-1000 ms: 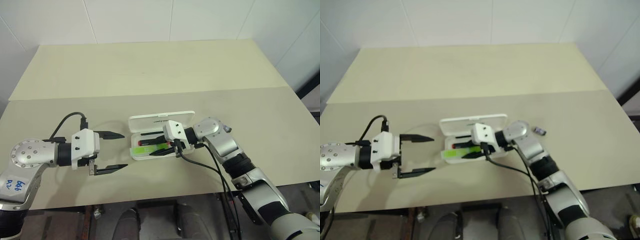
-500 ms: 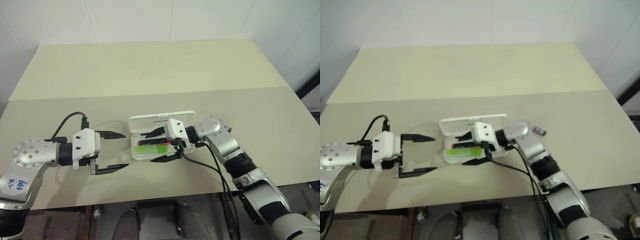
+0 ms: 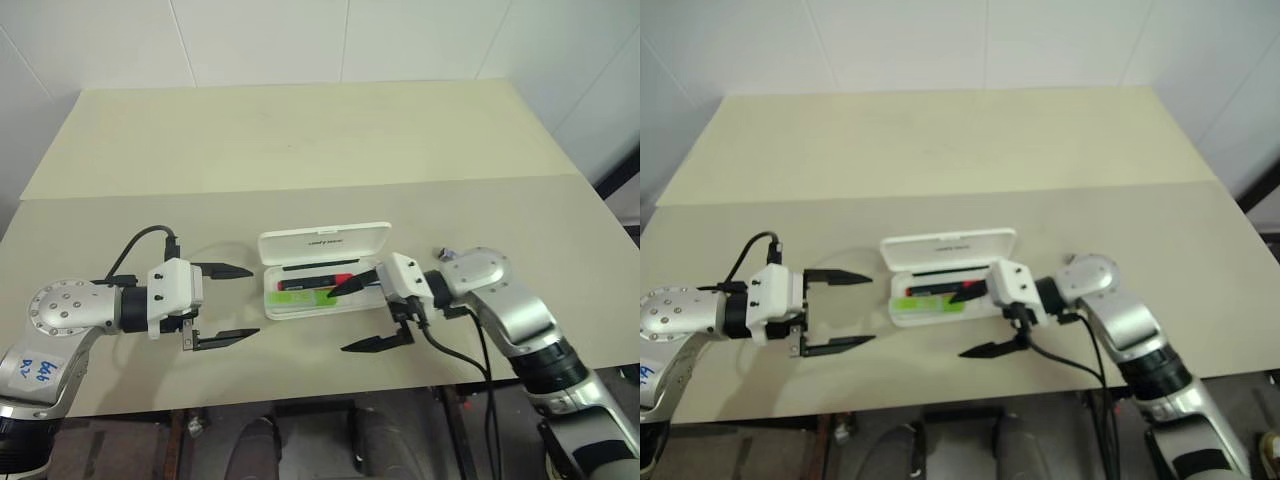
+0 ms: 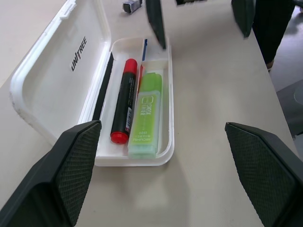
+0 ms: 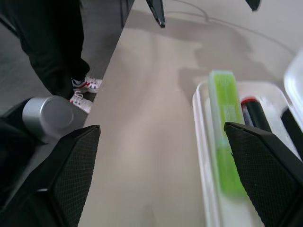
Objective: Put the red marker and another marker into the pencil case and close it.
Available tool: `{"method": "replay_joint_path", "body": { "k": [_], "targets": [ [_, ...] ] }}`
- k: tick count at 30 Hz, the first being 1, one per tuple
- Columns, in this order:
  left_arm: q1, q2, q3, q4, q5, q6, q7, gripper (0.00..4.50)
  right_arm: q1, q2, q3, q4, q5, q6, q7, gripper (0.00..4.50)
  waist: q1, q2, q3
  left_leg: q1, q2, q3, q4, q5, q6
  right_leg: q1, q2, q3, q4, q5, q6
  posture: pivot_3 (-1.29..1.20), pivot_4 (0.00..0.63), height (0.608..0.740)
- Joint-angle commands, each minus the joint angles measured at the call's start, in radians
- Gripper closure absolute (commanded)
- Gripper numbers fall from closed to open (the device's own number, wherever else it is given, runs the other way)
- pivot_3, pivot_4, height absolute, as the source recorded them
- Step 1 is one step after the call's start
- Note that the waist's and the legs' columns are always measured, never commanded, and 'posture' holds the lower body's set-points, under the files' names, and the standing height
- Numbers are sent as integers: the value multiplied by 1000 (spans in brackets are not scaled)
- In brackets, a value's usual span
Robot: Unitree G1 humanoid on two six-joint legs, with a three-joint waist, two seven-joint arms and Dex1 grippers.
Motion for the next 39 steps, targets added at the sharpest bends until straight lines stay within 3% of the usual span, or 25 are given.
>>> {"method": "replay_joint_path", "body": {
  "k": [1, 11, 13, 21, 27, 34, 39],
  "targets": [
    [-11, 12, 13, -2, 1, -21, -10, 0, 34, -49, -77, -73, 49, 30, -22, 70, -1, 0, 0, 0, 0, 0, 0, 0, 0, 0, 0, 0, 0, 0, 0, 0, 150, 740],
    [33, 55, 75, 75, 7, -91, -85, 0, 79, -134, -252, 43, 26, -27, -116, 70, -1, 0, 0, 0, 0, 1, 0, 0, 0, 0, 0, 0, -1, -2, -3, 0, 150, 740],
    [36, 59, 80, 100, 16, -113, -90, 0, 71, -134, -262, 68, 22, -42, -127, 70, -1, 0, 0, 0, 0, 1, 0, 0, 0, 0, 0, 1, -1, -8, -14, 0, 150, 740],
    [30, 23, 79, 131, -7, -126, -74, 0, 43, -128, -265, 79, 30, -55, -167, 70, -1, 0, 0, 0, 0, 1, 0, 0, 0, 0, 0, 1, -1, -6, -10, 0, 150, 740],
    [15, 18, 74, 152, -8, -127, -80, 1910, 60, -141, -268, 61, 46, -35, -170, 31, -1, 0, 0, 0, 0, 1, 0, 0, 0, 0, 0, 1, 0, 0, 0, 0, 150, 740],
    [-1, 9, 39, 181, 33, -148, -71, 4346, 67, -165, -277, 80, 38, -43, -174, 31, -1, 0, 0, 0, 0, 1, 0, 0, 0, 0, 0, 1, -1, 0, 0, 0, 150, 740],
    [-30, -31, -25, 198, 68, -148, -46, 4428, 60, -162, -276, 70, 41, -35, -188, 31, 0, 0, 0, 0, 0, 1, 0, 0, 0, 0, 0, 1, 0, 0, 0, 0, 150, 740]
  ]
}}
